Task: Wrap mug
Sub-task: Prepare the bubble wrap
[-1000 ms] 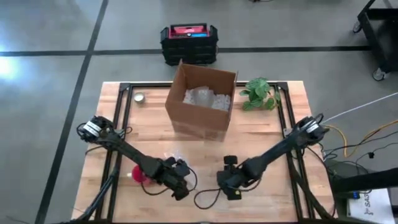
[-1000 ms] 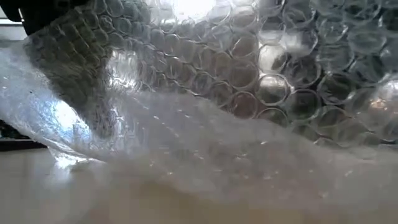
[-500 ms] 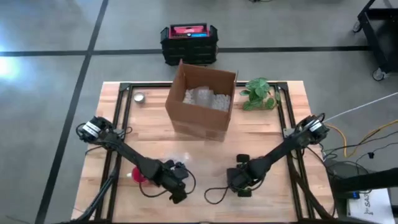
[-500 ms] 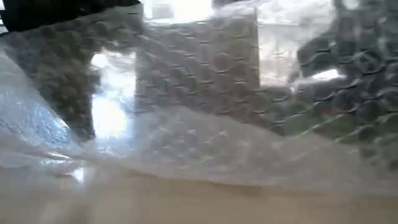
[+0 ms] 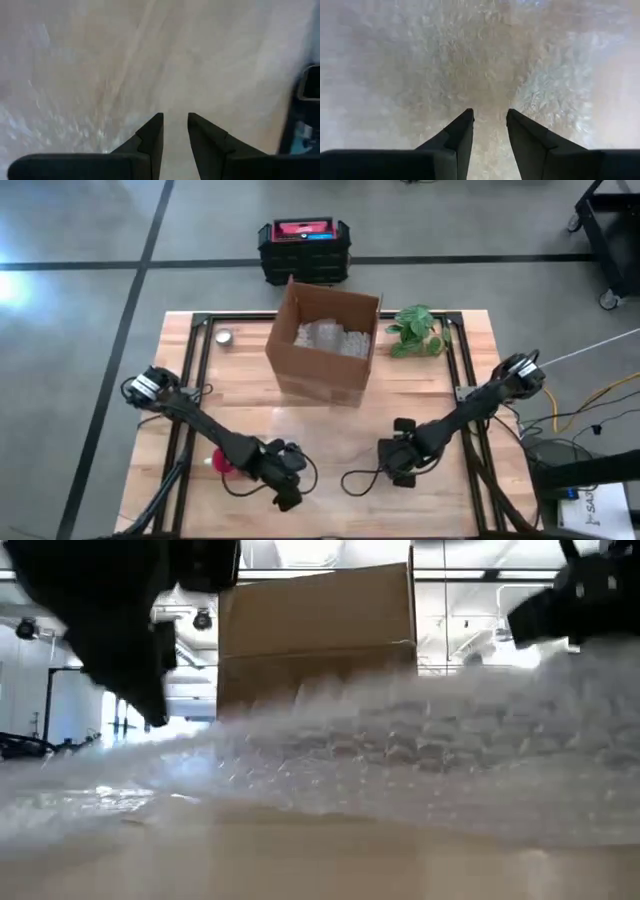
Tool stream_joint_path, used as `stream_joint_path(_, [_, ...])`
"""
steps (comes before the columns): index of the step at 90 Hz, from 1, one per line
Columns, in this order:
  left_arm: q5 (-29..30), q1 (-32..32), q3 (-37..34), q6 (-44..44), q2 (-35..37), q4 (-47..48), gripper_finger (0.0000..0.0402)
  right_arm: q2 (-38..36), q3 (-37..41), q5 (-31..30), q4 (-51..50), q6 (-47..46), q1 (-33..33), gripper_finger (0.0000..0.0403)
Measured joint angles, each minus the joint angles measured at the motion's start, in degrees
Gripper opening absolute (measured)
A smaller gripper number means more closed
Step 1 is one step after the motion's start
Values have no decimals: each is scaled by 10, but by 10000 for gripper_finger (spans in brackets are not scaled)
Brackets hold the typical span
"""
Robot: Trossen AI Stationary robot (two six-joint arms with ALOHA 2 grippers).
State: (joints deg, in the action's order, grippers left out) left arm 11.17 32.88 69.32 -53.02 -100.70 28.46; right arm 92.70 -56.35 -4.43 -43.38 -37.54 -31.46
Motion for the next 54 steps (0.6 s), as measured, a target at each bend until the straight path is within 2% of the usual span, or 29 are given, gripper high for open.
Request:
stream_joint_path(13, [43,1,44,15,16,81,75,-28,-29,-12,19,0,0,133])
stream_joint_path(20, [40,5,51,6,17,121,75,-31,-38,-25,38,7,-2,143])
stream_joint_path(24, [18,10,49,-1,17,133,75,-32,-40,-30,52,12,-3,150])
stream_joint_path(31, [-40,22,43,-14,14,130,75,-30,-35,-32,74,22,-7,159])
stream_joint_path(37, [-59,32,35,-23,9,131,75,-25,-24,-33,96,24,-7,167])
stream_joint_path(44, [-44,38,18,-30,2,116,75,-16,-7,-36,116,30,-7,173])
stream_joint_path(54, [4,33,-12,-18,-7,41,75,2,12,-47,148,44,-6,178])
